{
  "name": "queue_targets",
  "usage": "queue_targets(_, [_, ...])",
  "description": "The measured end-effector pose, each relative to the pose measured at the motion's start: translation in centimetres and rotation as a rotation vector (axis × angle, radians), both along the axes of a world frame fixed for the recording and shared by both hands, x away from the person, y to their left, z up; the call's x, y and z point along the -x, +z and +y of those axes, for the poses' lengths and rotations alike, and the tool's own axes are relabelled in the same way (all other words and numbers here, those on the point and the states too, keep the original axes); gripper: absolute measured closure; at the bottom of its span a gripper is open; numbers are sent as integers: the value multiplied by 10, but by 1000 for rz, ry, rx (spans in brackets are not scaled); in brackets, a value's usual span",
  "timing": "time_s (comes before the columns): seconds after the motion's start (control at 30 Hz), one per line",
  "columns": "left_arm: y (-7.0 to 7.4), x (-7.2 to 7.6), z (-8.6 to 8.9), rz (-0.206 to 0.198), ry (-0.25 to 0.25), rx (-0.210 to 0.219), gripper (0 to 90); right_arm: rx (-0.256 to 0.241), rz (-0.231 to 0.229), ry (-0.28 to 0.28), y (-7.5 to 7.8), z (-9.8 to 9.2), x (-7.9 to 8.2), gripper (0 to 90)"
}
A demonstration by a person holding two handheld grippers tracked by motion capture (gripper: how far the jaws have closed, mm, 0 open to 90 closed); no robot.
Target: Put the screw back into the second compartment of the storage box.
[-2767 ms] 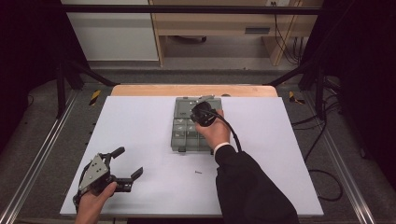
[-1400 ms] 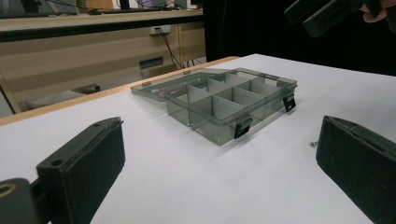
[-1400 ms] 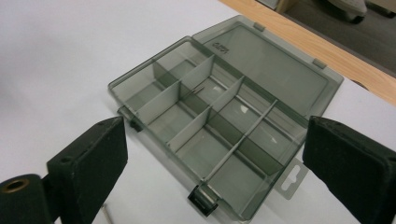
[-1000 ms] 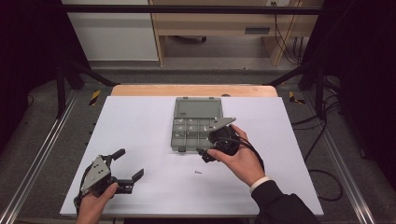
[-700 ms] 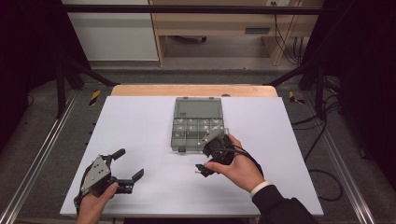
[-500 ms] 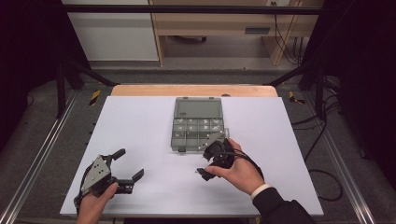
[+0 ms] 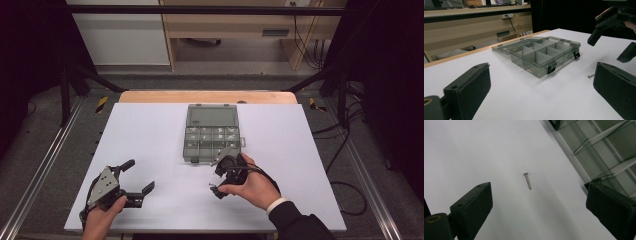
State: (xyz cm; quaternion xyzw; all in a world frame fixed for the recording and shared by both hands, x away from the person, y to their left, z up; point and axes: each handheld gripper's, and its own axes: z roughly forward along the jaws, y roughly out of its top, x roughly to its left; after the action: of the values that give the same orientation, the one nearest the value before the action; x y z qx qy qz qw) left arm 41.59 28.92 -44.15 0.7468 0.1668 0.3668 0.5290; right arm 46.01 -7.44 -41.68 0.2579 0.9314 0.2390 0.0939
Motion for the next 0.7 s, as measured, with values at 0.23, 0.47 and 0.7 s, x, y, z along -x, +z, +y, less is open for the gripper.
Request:
queue_targets(0.23, [0, 0, -1, 1, 1, -1, 11, 10, 32, 2, -9, 3, 0, 149])
queue_targets(0.47, [0, 0, -1, -2, -5, -1, 11, 16, 37, -12, -18, 5, -7, 291])
queue_targets(0.7, [0, 0, -1, -3, -5, -4, 11, -6, 39, -30, -27, 12, -14, 457])
